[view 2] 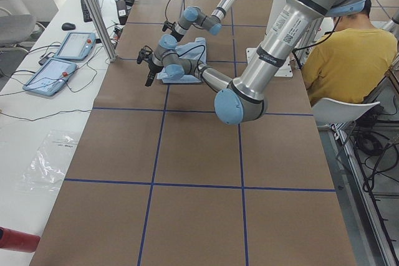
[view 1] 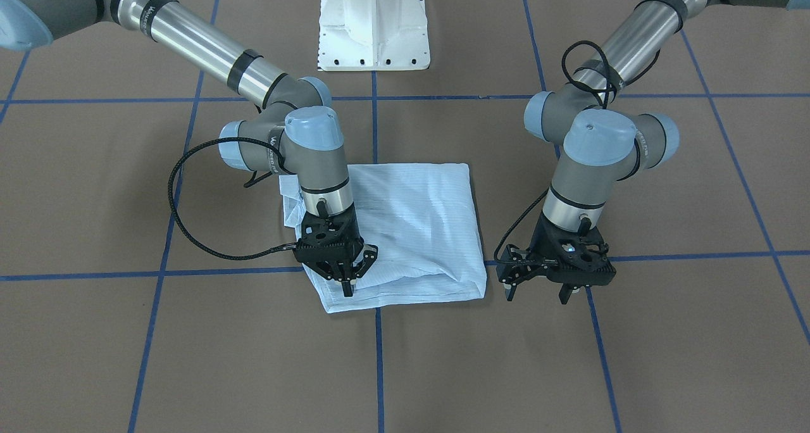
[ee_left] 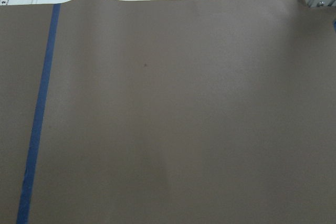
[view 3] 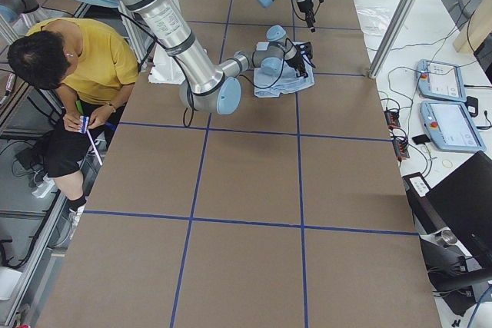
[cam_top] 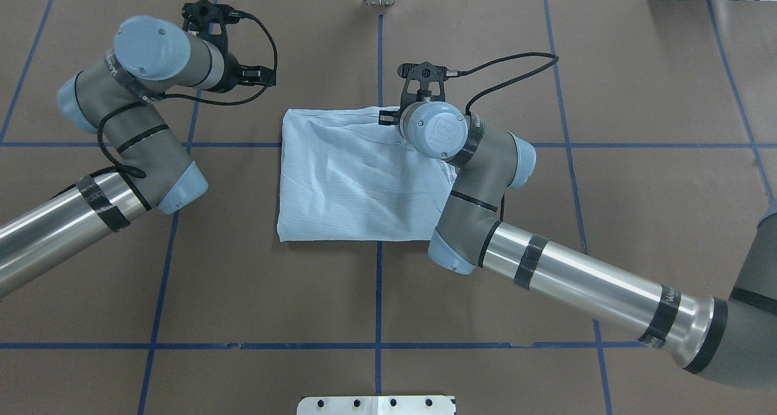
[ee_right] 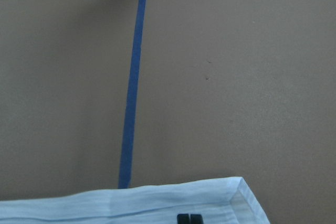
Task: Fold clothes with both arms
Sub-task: 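Raise the right gripper off the folded shirt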
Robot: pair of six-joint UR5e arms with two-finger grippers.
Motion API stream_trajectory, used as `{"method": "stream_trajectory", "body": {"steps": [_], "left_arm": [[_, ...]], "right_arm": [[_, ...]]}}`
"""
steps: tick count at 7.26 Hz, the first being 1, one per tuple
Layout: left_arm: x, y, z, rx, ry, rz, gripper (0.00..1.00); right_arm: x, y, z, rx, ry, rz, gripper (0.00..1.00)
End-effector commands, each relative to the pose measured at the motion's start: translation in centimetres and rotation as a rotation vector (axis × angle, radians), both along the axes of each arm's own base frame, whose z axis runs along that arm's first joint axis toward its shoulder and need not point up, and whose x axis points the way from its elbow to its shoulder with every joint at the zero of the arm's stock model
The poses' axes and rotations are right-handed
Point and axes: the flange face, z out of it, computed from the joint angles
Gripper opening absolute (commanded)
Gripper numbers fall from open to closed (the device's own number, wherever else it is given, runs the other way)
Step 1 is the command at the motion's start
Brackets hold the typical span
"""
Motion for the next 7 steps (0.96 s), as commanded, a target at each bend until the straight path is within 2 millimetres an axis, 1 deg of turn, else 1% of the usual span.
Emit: {"method": "stream_trajectory", "body": {"steps": [1, 2, 3, 4, 5, 6, 7], "left_arm": [[0.1, 0.0, 0.0, -0.002, 0.002, -0.001, 1.00], [0.1, 0.0, 0.0, -0.002, 0.002, -0.001, 1.00], [0.1, 0.1, 0.0, -0.002, 0.002, -0.001, 1.00], [0.1, 0.1, -0.1, -0.001, 0.004, 0.000, 1.00], [0.0, 0.2, -0.5, 0.004, 0.009, 0.006, 1.00], [-0.7, 0.6, -2.0, 0.026, 0.022, 0.008, 1.00], [-2.0, 2.8, -0.8, 0.010, 0.021, 0.035, 1.00]], "right_arm": [[1.8, -1.4, 2.2, 0.017, 0.050, 0.000, 0.00], [1.9, -1.5, 2.5, 0.016, 0.051, 0.004, 0.00], [1.8, -1.3, 2.3, 0.015, 0.044, 0.005, 0.99], [1.7, -1.4, 1.6, 0.011, 0.030, 0.013, 1.00], [2.1, -1.8, 0.7, 0.013, 0.015, 0.012, 1.00], [3.1, -2.6, -0.6, 0.001, -0.017, -0.014, 1.00], [6.2, -4.0, -2.7, -0.050, -0.031, -0.047, 1.00]]}}
